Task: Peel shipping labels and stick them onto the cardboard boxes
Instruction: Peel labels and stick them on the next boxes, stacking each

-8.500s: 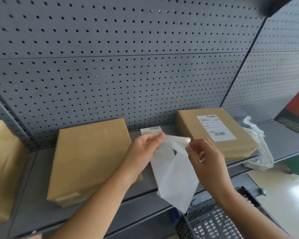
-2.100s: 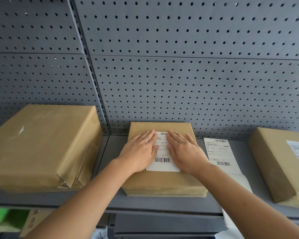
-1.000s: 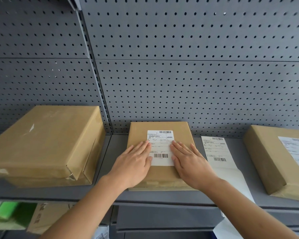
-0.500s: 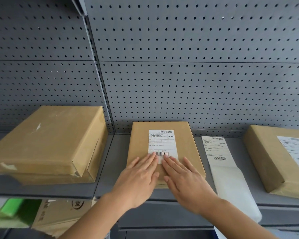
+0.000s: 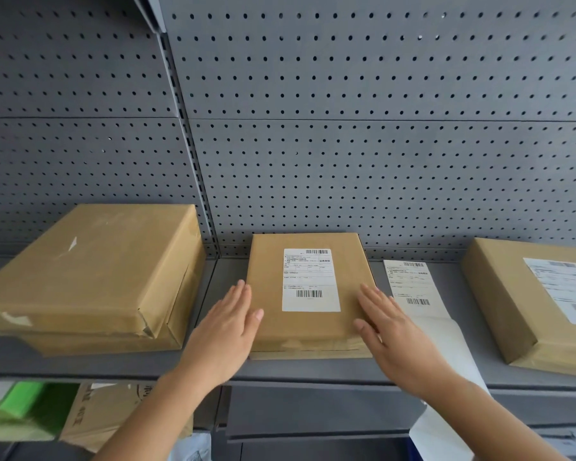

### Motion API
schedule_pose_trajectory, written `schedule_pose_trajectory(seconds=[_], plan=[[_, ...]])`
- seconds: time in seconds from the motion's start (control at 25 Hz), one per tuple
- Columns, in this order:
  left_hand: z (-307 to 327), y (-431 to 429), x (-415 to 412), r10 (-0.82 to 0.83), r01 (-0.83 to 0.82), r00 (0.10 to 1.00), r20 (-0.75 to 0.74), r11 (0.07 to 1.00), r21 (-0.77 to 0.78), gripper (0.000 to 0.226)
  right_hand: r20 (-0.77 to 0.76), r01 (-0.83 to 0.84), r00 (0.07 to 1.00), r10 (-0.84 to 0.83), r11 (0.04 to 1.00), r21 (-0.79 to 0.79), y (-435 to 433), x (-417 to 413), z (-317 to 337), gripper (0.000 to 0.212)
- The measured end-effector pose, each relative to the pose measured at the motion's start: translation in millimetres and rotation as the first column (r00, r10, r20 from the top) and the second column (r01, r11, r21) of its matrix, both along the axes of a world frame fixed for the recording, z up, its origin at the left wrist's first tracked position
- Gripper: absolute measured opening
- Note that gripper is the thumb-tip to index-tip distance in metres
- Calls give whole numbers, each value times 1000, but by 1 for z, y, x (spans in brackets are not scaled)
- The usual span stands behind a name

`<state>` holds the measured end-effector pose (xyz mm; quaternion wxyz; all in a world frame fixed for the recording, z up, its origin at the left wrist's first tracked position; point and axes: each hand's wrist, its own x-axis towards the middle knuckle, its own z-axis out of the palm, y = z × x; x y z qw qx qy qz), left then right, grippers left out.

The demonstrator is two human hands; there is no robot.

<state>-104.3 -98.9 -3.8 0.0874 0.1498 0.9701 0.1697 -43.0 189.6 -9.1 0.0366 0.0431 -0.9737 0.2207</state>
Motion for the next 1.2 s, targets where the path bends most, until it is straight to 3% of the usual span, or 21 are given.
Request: schedule_pose_trajectory(seconds=[0.08,0.16,0.24,0.32,0.4,0.52,0.64,0.84,1.0,1.2], plan=[[-1,0,-1,140,-165,982,127,961,221,74,36,125,992,-120,961,-248,1,-4,7,63],[-3,3,-1,229,-337,929,291,847,412,79,161,240,969,-185,851,-466,4,-11,6,67],[-6,8,-1,262,-459,872,413,732,504,83,281,325,941,-187,728,-604,4,-19,-1,75],[-10,13,0,268,-528,832,485,651,546,83,356,390,915,-191,648,-654,3,-26,-10,84],[-11,19,3,235,-562,808,540,582,588,65,389,427,899,-201,602,-675,2,-31,-16,85],[-8,24,7,211,-603,783,586,489,630,49,387,436,897,-211,557,-707,0,-33,-19,57],[-8,26,9,198,-613,777,597,451,648,47,376,428,903,-209,521,-738,-2,-31,-19,41],[-5,31,14,208,-618,781,589,395,680,41,371,437,899,-232,489,-755,-1,-25,-13,41],[8,50,26,164,-535,839,519,424,731,28,334,425,904,-267,464,-777,15,-2,8,43],[39,100,31,47,-392,907,419,457,798,29,218,420,883,-416,491,-764,64,35,55,40]])
